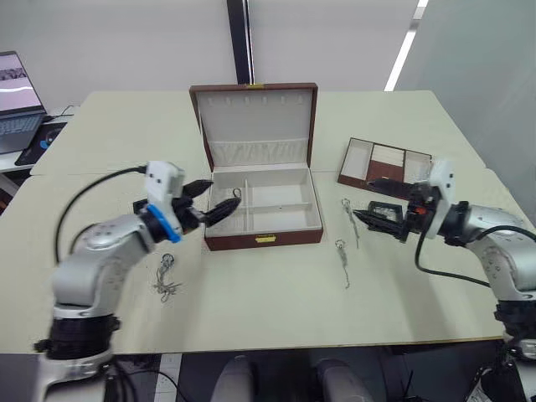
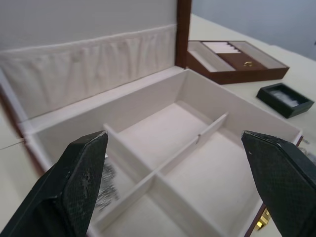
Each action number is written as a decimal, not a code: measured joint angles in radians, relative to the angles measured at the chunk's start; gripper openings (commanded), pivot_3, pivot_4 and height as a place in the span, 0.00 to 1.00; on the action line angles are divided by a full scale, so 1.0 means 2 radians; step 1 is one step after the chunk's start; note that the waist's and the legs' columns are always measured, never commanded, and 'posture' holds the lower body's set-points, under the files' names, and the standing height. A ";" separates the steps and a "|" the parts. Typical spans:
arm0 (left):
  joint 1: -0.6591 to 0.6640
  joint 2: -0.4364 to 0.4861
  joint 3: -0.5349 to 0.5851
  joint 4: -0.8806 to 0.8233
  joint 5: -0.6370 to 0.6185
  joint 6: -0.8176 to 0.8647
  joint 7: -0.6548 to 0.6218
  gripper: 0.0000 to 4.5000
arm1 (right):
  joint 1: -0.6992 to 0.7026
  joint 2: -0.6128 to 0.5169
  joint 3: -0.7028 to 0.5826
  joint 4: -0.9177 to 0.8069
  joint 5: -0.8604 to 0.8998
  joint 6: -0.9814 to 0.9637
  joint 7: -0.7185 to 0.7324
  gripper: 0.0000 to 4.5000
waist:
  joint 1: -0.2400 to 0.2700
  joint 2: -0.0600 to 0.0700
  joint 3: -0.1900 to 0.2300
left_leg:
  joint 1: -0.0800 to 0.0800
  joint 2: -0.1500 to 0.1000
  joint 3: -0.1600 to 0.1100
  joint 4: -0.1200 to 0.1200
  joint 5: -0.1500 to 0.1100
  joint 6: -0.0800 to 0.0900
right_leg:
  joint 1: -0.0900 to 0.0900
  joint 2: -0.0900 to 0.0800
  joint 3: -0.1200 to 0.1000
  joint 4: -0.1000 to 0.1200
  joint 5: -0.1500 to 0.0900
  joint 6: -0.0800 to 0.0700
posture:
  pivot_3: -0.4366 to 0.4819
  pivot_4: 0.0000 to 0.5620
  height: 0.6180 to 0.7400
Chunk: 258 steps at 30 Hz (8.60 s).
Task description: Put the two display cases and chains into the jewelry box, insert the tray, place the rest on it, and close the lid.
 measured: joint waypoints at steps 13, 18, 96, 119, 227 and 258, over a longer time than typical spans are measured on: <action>0.189 0.159 0.108 0.126 0.085 -0.081 -0.131 0.99 | 0.085 -0.096 -0.030 0.094 -0.025 -0.044 0.080 1.00 | 0.000 0.003 0.002 | 0.000 0.000 0.001 0.000 -0.001 0.001 | 0.000 0.000 0.001 0.000 0.000 0.000 | 0.48 0.27 1.00; 0.241 0.166 0.117 0.196 0.137 -0.141 -0.132 0.99 | 0.090 -0.105 -0.033 0.130 -0.044 -0.068 0.089 1.00 | -0.001 0.004 0.002 | 0.001 0.000 0.001 0.000 -0.001 0.001 | 0.000 0.000 0.001 0.000 0.000 0.000 | 0.48 0.27 1.00; 0.302 -0.261 0.010 -0.047 0.192 -0.230 0.229 0.80 | 0.065 0.055 0.139 -0.089 -0.029 -0.082 0.065 1.00 | 0.001 0.002 0.001 | 0.002 0.000 0.000 0.001 -0.001 0.001 | 0.002 0.000 0.000 0.000 0.001 0.000 | 0.48 0.27 1.00; 0.294 -0.270 0.016 -0.049 0.153 -0.226 0.233 0.06 | 0.065 0.054 0.137 -0.071 -0.025 -0.088 0.066 1.00 | 0.001 0.003 0.001 | 0.001 0.000 0.000 0.001 -0.001 0.001 | 0.002 0.000 0.000 0.000 0.001 0.000 | 0.48 0.27 1.00; 0.200 0.084 0.081 0.121 0.088 -0.106 -0.047 0.98 | 0.087 -0.033 -0.015 0.099 -0.026 -0.086 0.039 1.00 | 0.000 0.003 0.001 | 0.001 0.000 0.001 0.000 -0.001 0.001 | 0.000 0.000 0.002 0.000 0.002 0.000 | 0.48 0.27 1.00; 0.194 0.101 0.104 0.209 0.142 -0.173 -0.074 0.98 | 0.087 -0.056 -0.019 0.183 -0.073 -0.131 0.067 1.00 | 0.000 0.003 0.001 | 0.001 0.000 0.002 0.000 -0.001 0.001 | 0.000 0.000 0.001 0.000 0.001 0.000 | 0.48 0.27 1.00</action>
